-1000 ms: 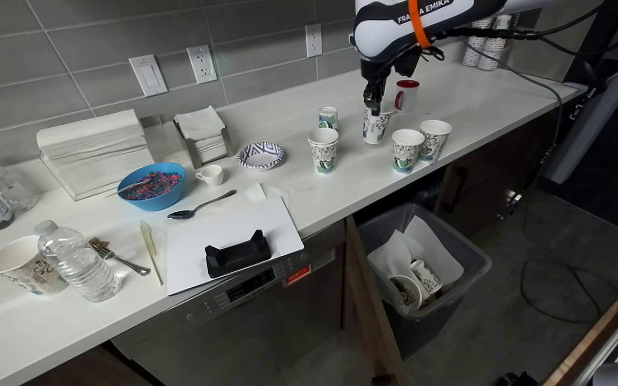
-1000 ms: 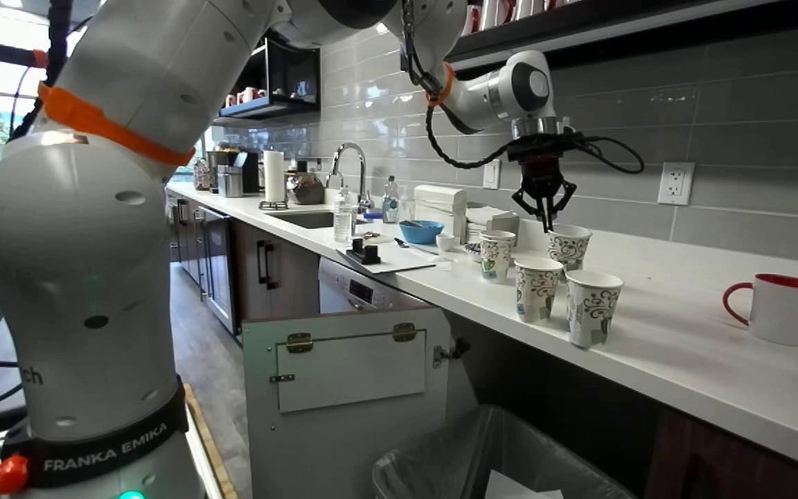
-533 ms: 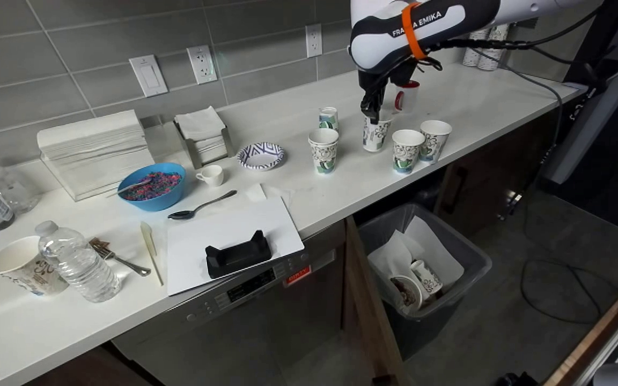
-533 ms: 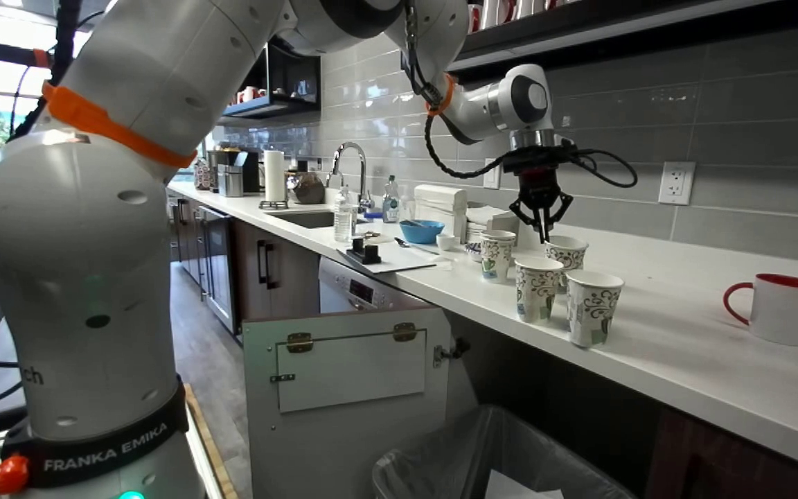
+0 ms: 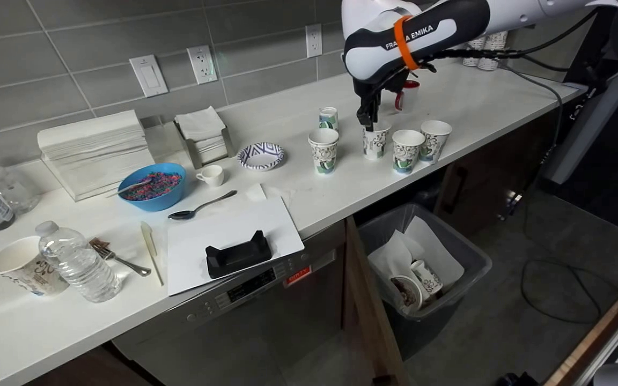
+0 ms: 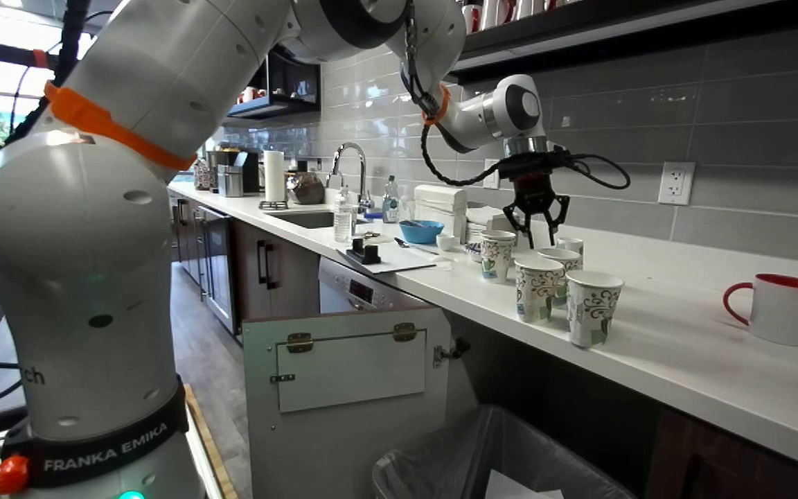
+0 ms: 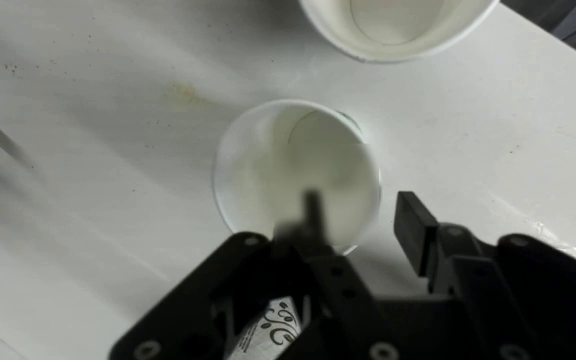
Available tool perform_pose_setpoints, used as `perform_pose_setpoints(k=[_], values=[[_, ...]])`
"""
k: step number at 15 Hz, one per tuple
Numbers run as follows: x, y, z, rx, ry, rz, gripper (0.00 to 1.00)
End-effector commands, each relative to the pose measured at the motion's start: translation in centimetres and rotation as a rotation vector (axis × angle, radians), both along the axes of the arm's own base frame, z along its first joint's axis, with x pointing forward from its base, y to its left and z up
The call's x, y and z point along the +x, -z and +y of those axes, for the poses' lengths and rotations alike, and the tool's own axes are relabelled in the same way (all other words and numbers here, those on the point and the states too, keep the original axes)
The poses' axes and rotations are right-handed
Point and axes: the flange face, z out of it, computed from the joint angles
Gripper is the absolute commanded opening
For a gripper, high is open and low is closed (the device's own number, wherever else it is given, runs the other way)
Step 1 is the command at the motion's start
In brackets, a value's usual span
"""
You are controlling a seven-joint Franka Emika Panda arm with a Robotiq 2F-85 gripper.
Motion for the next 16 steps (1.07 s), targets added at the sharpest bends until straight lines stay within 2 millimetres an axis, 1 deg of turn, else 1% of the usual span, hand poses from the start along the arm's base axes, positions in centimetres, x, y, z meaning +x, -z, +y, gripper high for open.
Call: perform_pose_setpoints(k=[1, 4, 6, 8, 11, 14, 16], values=[[0.6, -2.0, 0.9, -0.039, -0.029, -0.051, 0.73], [0.7, -5.0, 2.2, -0.063, -0.096, -0.09, 0.98], [0.5, -6.6, 3.5, -0.044, -0.164, -0.098, 1.0], [0.3, -7.6, 5.0, -0.006, -0.284, -0.082, 1.0], [0.0, -7.6, 7.0, 0.05, -0.445, -0.042, 1.0], [-0.1, -6.2, 8.1, 0.084, -0.597, 0.011, 1.0], [-0.1, -4.7, 8.4, 0.076, -0.711, 0.023, 1.0]])
